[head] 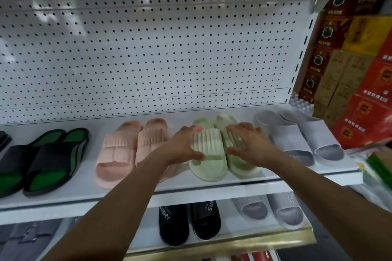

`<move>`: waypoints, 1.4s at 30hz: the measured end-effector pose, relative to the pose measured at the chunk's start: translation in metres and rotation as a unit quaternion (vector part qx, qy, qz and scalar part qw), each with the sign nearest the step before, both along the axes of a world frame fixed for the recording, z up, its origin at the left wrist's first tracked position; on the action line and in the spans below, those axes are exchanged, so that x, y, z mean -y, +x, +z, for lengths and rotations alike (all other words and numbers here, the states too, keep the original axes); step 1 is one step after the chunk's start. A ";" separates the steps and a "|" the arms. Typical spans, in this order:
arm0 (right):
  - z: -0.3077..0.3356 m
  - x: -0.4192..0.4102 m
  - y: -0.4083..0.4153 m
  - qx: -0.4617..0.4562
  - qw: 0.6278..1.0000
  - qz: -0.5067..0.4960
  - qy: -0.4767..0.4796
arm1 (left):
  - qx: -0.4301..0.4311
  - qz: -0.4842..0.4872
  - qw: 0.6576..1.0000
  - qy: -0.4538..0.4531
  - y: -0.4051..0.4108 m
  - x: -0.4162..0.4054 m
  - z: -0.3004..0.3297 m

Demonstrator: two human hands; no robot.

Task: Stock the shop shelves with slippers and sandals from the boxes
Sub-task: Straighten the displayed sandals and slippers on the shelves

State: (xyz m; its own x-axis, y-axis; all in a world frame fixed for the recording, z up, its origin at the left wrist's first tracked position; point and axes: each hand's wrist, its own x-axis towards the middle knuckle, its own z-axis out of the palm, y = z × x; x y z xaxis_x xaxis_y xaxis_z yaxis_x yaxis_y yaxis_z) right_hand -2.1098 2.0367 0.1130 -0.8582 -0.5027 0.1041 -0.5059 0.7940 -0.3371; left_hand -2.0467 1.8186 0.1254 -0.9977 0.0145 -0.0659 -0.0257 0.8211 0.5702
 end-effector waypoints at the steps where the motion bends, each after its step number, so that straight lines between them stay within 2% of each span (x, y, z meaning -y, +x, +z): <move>1: 0.000 -0.001 0.000 0.003 1.000 0.002 -0.004 | -0.002 0.002 1.000 -0.003 0.001 -0.001 0.000; 5: 0.002 -0.008 0.006 0.029 0.998 -0.024 -0.053 | -0.052 0.000 0.998 -0.018 0.007 -0.013 0.001; 10: 0.010 -0.029 -0.005 -0.022 0.985 -0.053 -0.163 | -0.113 0.014 0.993 0.012 0.009 -0.024 0.001; 15: 0.016 -0.037 -0.005 -0.030 0.979 -0.033 -0.200 | -0.133 0.022 0.991 0.016 0.017 -0.027 -0.001; 18: 0.019 -0.021 0.003 -0.035 0.977 -0.005 -0.212 | -0.138 0.050 0.987 0.064 0.024 -0.024 0.001; 22: 0.025 0.014 0.019 -0.044 0.977 0.035 -0.207 | -0.148 0.100 0.966 0.190 0.039 -0.013 0.008; 29: 0.033 0.086 0.056 -0.029 0.968 0.111 -0.225 | -0.176 0.142 0.926 0.303 0.092 0.034 0.017; 36: 0.044 0.196 0.118 -0.004 0.939 0.214 -0.271 | -0.180 0.209 0.912 0.305 0.167 0.133 0.013; 38: 0.039 0.233 0.138 0.023 0.936 0.217 -0.276 | -0.176 0.231 0.908 0.301 0.196 0.171 0.011; 42: 0.028 0.311 0.182 0.010 0.935 0.234 -0.265 | -0.179 0.270 0.898 0.299 0.258 0.247 0.009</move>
